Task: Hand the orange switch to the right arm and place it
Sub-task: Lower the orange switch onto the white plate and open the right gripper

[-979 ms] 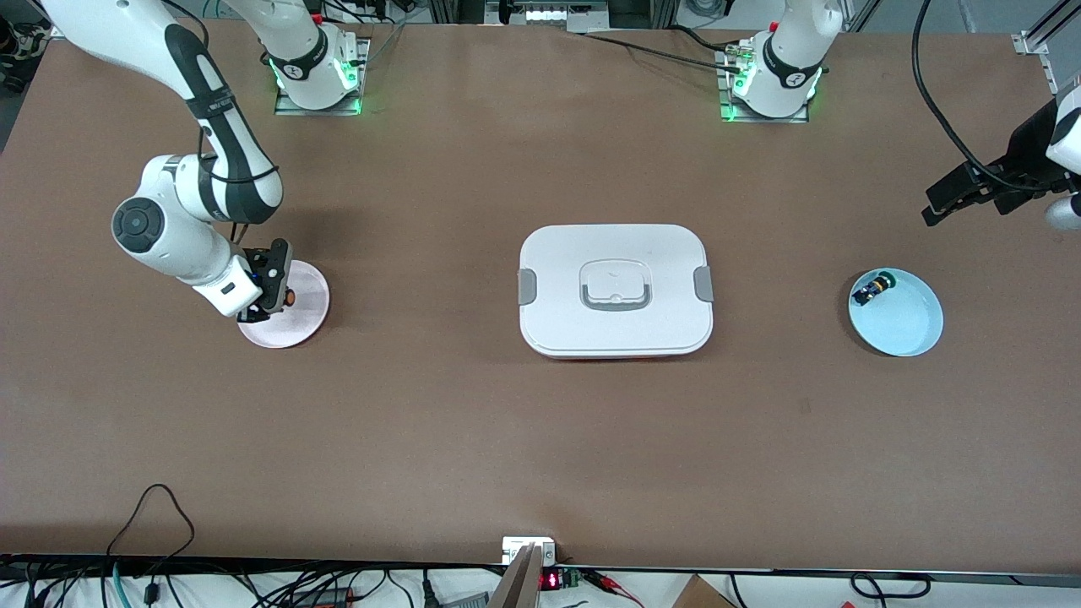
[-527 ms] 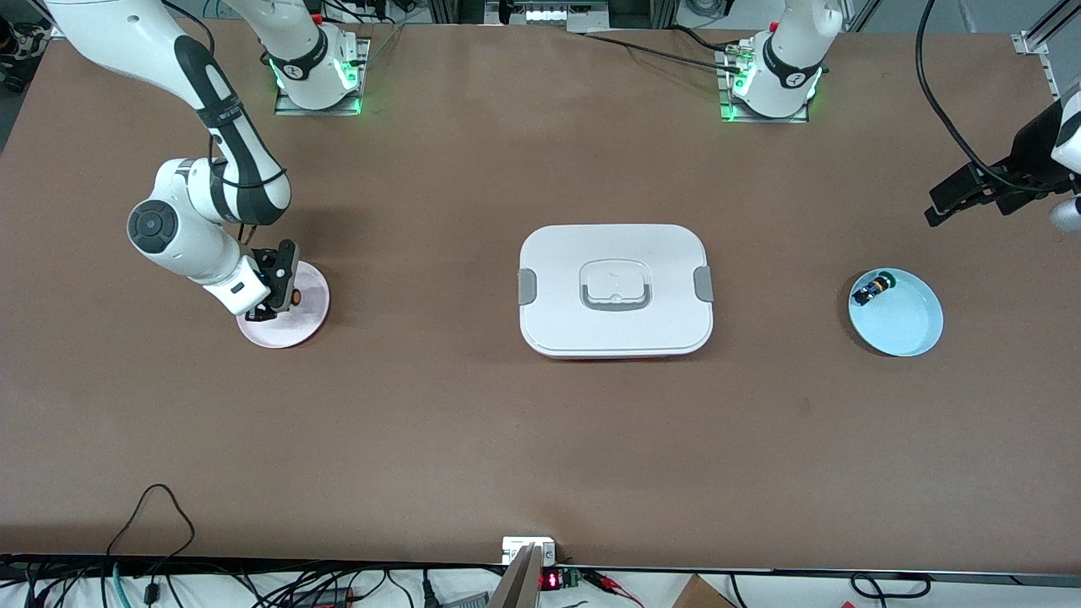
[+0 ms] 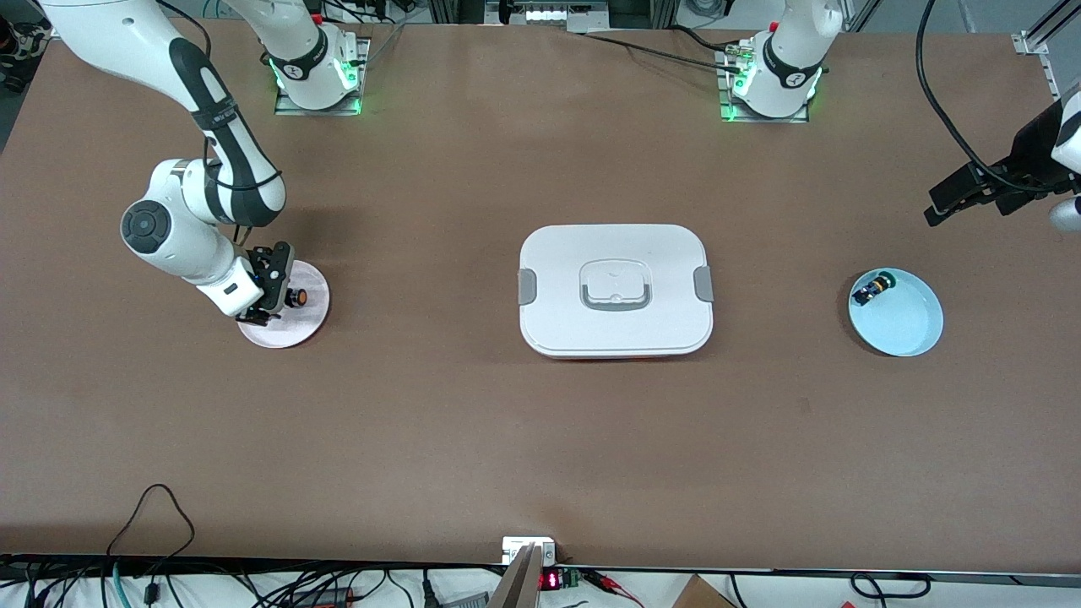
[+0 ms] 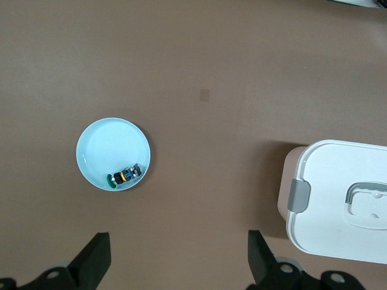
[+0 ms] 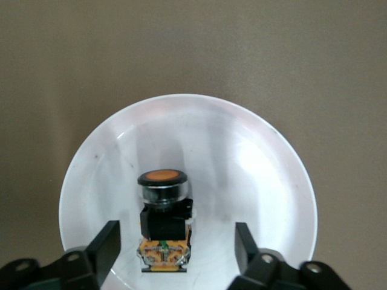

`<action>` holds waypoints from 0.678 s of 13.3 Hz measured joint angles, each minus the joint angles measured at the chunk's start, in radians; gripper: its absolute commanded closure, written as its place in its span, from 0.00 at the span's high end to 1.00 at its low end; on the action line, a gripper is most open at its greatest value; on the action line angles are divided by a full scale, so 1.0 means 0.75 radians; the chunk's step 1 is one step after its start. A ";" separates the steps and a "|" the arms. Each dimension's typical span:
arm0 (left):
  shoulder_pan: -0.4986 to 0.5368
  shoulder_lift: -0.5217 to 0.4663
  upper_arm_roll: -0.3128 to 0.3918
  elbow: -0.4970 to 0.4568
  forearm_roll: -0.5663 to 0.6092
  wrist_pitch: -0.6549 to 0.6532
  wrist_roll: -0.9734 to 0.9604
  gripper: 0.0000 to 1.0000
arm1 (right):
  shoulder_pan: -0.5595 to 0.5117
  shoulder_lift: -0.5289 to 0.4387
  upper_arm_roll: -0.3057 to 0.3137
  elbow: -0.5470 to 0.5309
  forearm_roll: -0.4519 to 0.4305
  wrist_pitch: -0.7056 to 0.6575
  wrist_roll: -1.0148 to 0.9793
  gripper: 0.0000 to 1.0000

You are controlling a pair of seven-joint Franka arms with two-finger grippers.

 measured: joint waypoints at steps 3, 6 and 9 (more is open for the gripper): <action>0.000 0.000 0.003 0.000 -0.003 0.000 0.003 1.00 | -0.002 -0.046 0.000 0.062 0.004 -0.075 0.189 1.00; 0.000 0.000 0.006 -0.001 -0.004 0.000 0.006 1.00 | -0.002 -0.123 0.000 0.261 0.005 -0.453 0.575 1.00; 0.000 0.000 0.007 -0.001 -0.005 0.000 0.008 1.00 | 0.004 -0.164 0.004 0.431 0.005 -0.760 0.994 1.00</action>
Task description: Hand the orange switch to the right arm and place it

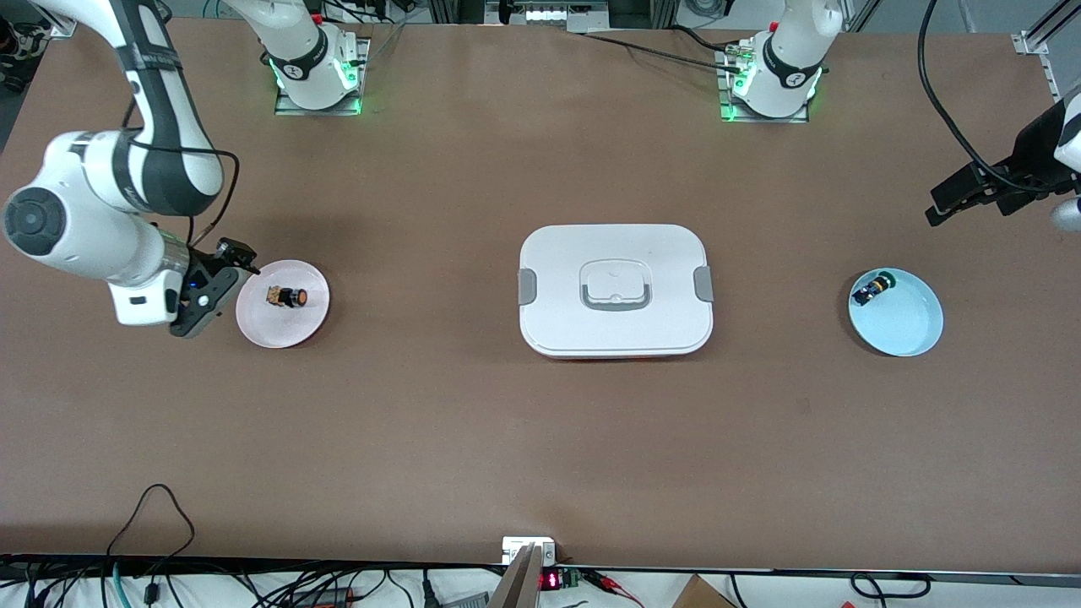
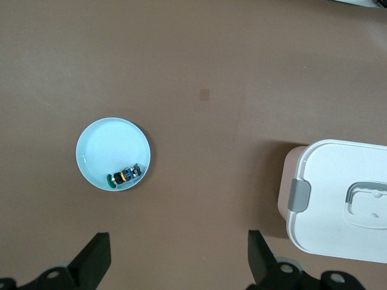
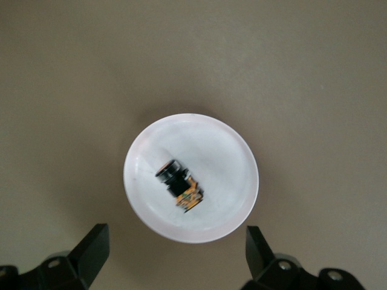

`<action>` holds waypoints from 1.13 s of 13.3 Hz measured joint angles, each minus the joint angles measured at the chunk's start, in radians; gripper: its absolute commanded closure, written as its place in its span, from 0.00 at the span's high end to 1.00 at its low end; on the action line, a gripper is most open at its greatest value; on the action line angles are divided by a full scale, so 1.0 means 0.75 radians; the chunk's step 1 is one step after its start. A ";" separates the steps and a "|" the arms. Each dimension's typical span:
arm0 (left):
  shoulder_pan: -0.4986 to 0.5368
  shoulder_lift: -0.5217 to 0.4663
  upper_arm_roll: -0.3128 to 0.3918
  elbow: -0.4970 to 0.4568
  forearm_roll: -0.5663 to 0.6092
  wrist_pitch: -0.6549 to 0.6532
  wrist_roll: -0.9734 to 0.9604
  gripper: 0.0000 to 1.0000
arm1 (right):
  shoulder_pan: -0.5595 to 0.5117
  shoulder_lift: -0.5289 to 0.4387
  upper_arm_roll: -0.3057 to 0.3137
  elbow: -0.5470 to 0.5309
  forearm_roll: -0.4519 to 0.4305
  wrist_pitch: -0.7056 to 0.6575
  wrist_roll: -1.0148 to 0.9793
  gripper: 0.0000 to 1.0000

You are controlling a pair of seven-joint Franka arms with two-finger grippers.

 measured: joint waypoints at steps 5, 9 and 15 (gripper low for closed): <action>0.000 0.000 0.001 0.000 0.000 0.000 0.002 1.00 | 0.084 -0.012 0.006 0.191 0.001 -0.321 0.782 1.00; 0.000 0.000 0.002 0.000 0.000 0.000 0.002 1.00 | 0.084 -0.081 -0.010 0.422 0.015 -0.523 0.981 1.00; 0.000 0.000 0.003 -0.001 0.000 0.000 0.002 1.00 | 0.008 -0.160 -0.090 0.592 0.004 -0.661 0.991 1.00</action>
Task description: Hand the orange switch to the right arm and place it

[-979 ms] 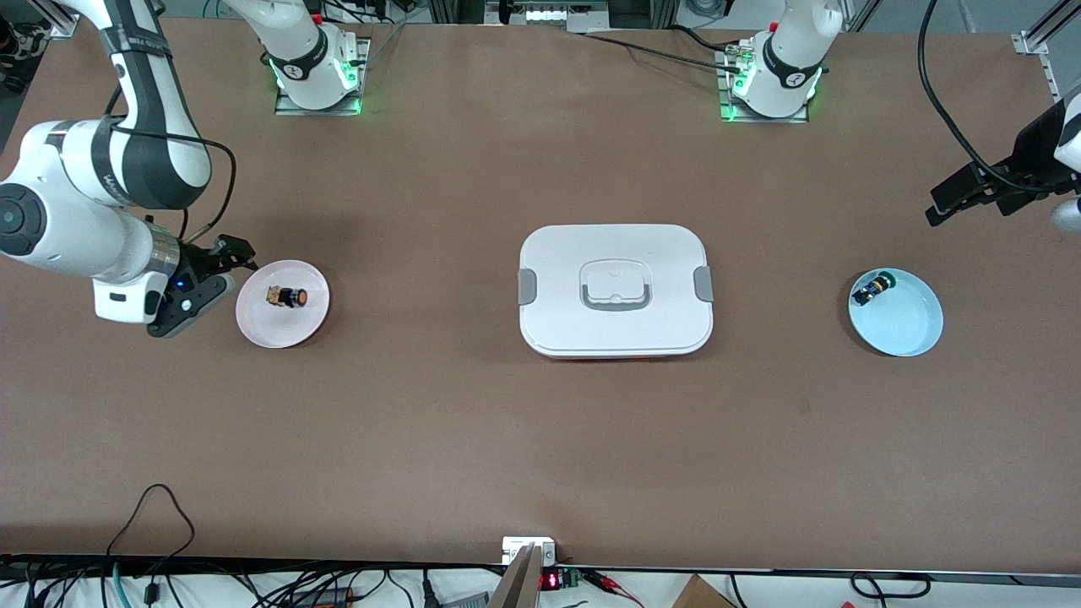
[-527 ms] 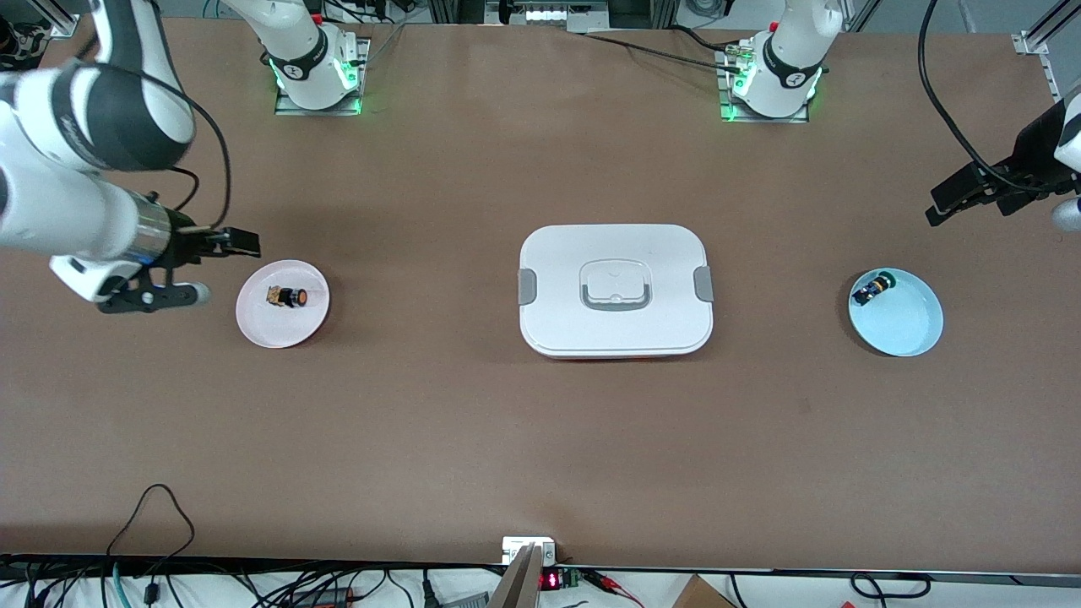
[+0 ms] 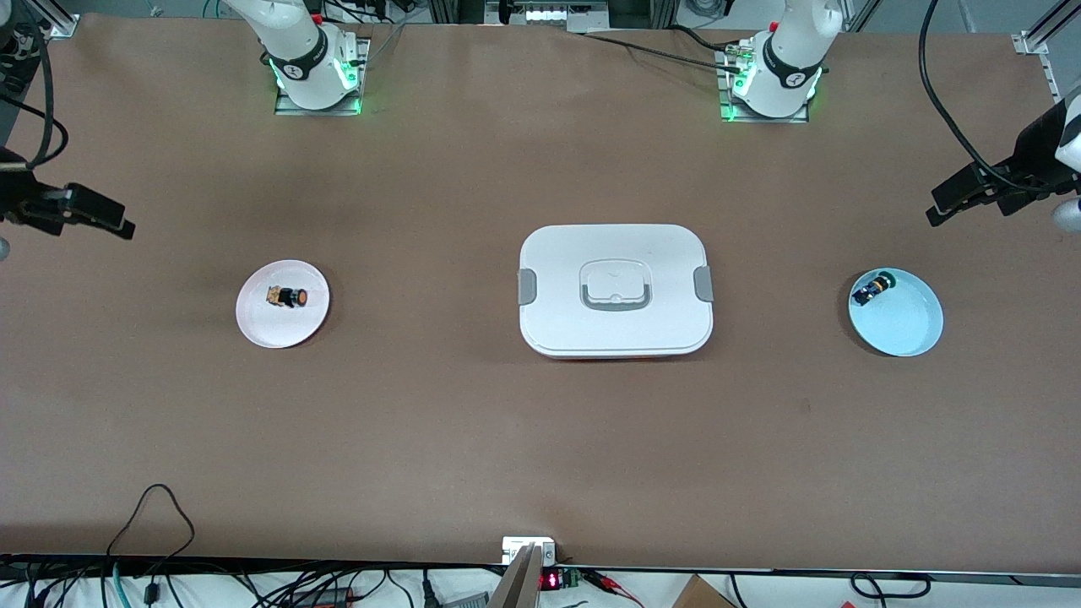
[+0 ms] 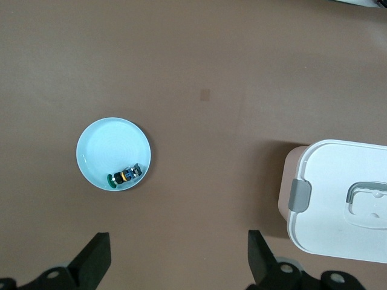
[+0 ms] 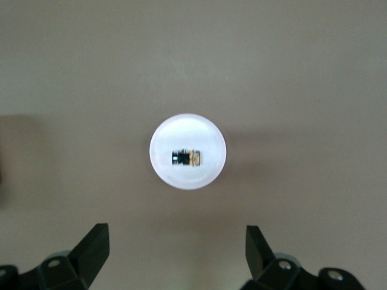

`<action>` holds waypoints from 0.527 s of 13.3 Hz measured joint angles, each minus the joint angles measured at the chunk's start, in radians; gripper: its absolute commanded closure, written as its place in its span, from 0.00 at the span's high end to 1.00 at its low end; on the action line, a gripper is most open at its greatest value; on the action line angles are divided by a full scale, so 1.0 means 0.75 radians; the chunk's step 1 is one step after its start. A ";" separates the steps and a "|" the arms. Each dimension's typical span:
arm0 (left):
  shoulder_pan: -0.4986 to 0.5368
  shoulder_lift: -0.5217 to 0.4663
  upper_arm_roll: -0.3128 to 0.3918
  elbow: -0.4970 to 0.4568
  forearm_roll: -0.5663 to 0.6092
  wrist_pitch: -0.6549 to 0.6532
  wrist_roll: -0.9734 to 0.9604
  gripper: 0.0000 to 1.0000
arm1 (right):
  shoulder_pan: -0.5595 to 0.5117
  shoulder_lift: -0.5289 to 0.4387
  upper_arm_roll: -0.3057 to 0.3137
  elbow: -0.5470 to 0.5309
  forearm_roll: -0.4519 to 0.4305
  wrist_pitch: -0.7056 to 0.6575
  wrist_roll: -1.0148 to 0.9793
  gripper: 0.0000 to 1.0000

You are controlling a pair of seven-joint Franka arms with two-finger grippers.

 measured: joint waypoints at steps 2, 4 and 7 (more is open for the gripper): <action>0.000 0.000 0.000 0.000 0.000 0.001 0.000 1.00 | 0.009 -0.005 0.011 0.036 -0.063 -0.072 -0.003 1.00; 0.000 0.000 0.000 0.000 0.000 0.002 0.000 1.00 | 0.015 -0.006 0.022 0.076 -0.100 -0.110 -0.064 1.00; 0.000 0.000 0.000 0.000 0.000 0.002 0.000 1.00 | 0.017 -0.003 0.022 0.057 -0.105 -0.124 -0.086 1.00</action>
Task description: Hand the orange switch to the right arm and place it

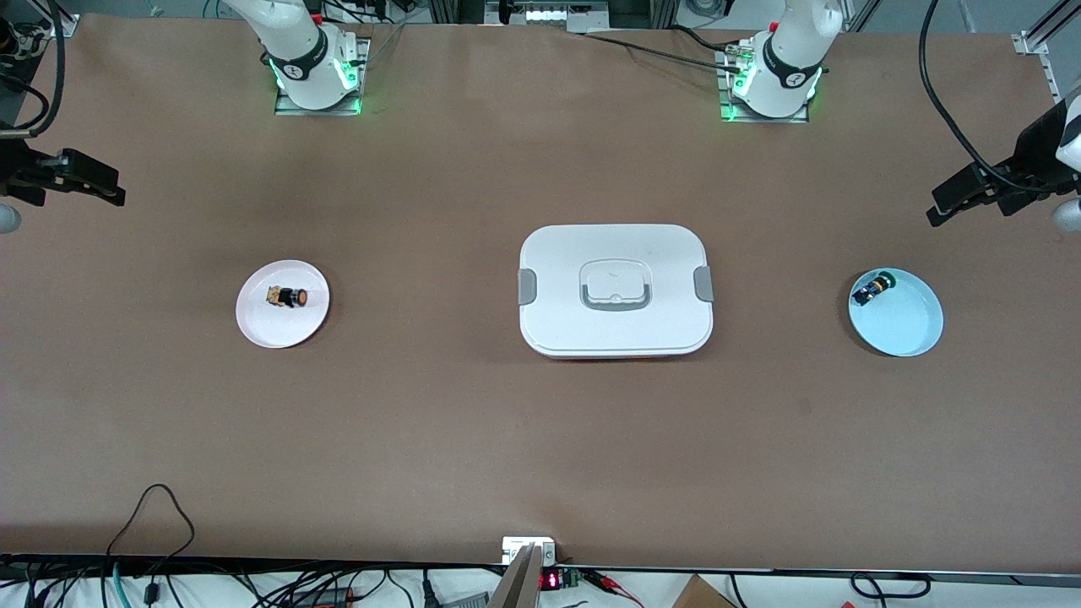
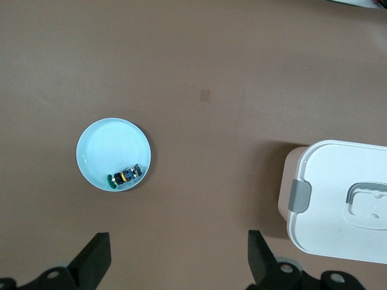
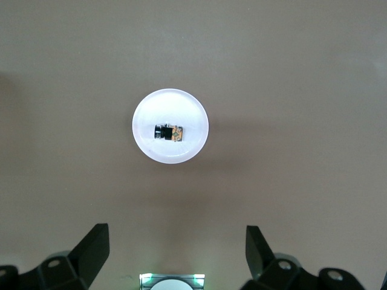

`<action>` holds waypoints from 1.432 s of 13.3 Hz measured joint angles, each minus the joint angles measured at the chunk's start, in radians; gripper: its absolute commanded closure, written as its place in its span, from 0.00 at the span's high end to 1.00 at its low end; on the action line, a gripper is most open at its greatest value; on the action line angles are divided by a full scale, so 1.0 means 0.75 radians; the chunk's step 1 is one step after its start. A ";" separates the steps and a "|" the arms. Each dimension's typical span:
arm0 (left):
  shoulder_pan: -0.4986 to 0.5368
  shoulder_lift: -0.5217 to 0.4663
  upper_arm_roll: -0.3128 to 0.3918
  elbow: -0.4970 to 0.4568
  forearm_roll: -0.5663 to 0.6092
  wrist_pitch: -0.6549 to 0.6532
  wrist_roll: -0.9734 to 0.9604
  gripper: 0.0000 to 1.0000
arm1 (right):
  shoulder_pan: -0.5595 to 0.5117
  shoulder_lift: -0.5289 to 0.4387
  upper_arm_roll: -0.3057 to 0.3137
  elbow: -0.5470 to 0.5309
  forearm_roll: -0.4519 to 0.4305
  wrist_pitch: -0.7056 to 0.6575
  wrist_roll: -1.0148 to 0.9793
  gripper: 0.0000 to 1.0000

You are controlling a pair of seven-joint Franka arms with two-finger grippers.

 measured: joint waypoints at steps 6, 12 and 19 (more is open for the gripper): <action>0.000 0.001 0.000 0.000 0.000 0.000 0.000 1.00 | 0.000 -0.051 0.000 -0.100 0.002 0.084 0.037 1.00; 0.000 0.001 0.000 -0.001 0.000 0.000 0.000 1.00 | 0.000 -0.154 0.000 -0.181 0.006 0.127 0.040 1.00; 0.000 0.001 0.001 -0.001 0.000 0.000 0.000 1.00 | -0.001 -0.159 -0.002 -0.174 0.055 0.145 0.041 1.00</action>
